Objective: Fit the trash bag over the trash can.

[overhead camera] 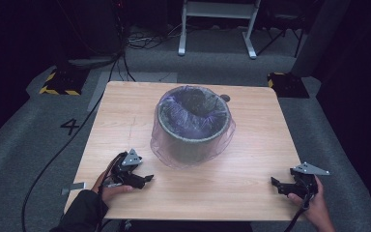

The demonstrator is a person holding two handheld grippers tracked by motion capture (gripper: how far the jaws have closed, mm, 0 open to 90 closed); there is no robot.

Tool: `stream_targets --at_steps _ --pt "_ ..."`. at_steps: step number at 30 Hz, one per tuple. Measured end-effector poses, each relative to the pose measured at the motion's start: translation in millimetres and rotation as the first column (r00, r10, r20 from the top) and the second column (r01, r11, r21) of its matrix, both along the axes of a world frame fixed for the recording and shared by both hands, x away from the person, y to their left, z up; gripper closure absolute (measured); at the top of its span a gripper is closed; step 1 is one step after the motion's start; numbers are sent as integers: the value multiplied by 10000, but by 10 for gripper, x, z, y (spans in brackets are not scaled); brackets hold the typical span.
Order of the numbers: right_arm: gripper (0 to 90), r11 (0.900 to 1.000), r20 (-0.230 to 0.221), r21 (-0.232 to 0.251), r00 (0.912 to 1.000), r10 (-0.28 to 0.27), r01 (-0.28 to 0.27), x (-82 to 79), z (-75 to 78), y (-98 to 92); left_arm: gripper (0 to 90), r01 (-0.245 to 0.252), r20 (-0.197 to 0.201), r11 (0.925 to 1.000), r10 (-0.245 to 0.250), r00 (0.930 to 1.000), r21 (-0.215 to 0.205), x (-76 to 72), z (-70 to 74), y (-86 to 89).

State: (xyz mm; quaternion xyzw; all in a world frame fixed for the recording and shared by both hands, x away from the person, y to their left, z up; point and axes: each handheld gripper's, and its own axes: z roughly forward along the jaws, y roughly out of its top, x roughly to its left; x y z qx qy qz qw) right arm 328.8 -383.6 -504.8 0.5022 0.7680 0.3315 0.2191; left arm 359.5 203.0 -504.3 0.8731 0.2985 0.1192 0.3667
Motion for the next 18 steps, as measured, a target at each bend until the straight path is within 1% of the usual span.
stream_targets --at_steps 18 --pt "75 10000 12 -2 10000 -91 91 -11 -1 -2 146 -3 11 10000 3 10000 -1 2 0 -3"
